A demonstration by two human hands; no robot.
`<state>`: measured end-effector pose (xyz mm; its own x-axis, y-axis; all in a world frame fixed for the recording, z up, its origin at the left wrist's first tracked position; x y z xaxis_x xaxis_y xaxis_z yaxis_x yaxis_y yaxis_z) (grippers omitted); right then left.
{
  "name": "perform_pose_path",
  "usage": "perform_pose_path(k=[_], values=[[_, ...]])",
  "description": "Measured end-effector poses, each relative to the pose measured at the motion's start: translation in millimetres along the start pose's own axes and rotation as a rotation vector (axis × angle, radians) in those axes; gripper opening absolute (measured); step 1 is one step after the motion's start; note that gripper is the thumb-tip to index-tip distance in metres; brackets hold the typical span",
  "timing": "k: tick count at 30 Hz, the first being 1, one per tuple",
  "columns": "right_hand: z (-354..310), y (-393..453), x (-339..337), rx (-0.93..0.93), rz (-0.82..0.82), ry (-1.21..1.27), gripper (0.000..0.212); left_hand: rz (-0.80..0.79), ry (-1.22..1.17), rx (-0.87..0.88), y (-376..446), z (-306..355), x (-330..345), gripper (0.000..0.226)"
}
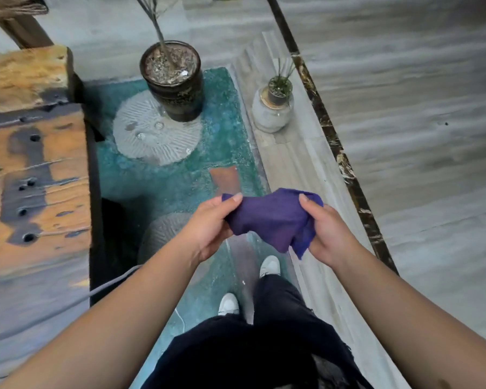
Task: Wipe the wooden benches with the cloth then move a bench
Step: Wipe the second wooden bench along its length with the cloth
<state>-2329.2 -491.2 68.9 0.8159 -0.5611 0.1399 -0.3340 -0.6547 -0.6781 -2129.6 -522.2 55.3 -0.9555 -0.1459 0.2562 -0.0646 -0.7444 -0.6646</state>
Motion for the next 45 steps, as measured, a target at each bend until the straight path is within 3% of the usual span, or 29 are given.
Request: perform_pose_path(k=[3,7,14,19,23,28,31,34,37,41,45], values=[[-21.4,34.9,26.8,-0.014,-0.089,-0.083,0.021,0.174,0.035,0.104,31.1,31.0,-4.9,0.019],[-62.0,87.9,77.6,-0.101,-0.171,-0.227,0.014,0.401,0.135,0.287,67.4,79.9,-15.7,0.007],[-104.8,161.2,183.7,0.021,-0.234,-0.348,0.019,0.520,0.197,0.497,112.4,173.0,-43.5,0.031],[-102.9,205.7,272.5,0.077,-0.352,-0.468,0.023,0.454,0.238,0.538,173.7,231.3,-84.7,0.032],[-103.6,238.8,358.7,0.167,-0.395,-0.533,0.024,0.520,0.430,0.551,224.2,284.5,-140.1,0.042],[-123.7,274.2,471.9,0.071,-0.378,-0.606,0.033,0.671,0.545,0.570,265.1,352.6,-205.1,0.024],[-142.6,290.1,538.9,-0.092,-0.442,-0.563,0.012,0.803,0.409,0.625,279.4,385.8,-236.5,0.011],[-155.7,311.2,619.3,-0.202,-0.557,-0.527,0.034,0.788,0.220,0.632,303.2,410.4,-265.9,0.018],[-157.3,328.1,707.4,-0.224,-0.725,-0.520,0.023,0.863,-0.035,0.629,329.5,433.9,-289.2,0.008],[-137.6,347.0,817.4,-0.364,-0.839,-0.672,0.011,1.067,-0.092,0.680,365.4,465.7,-320.2,0.028],[-87.8,363.9,901.5,-0.544,-0.926,-0.894,0.029,1.182,-0.113,0.654,414.9,478.4,-356.0,0.046]])
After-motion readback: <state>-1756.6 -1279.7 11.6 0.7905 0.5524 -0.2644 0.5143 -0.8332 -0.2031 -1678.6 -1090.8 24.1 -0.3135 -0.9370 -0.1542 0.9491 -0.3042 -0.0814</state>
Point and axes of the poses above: each hand's wrist, its own y-axis towards the middle knuckle, its own x-axis out of the palm, z = x × y, the point moved 4 cm from there along y, towards the middle knuckle, and after that the axes turned 14 degrees about z, right-handed, at the moved point
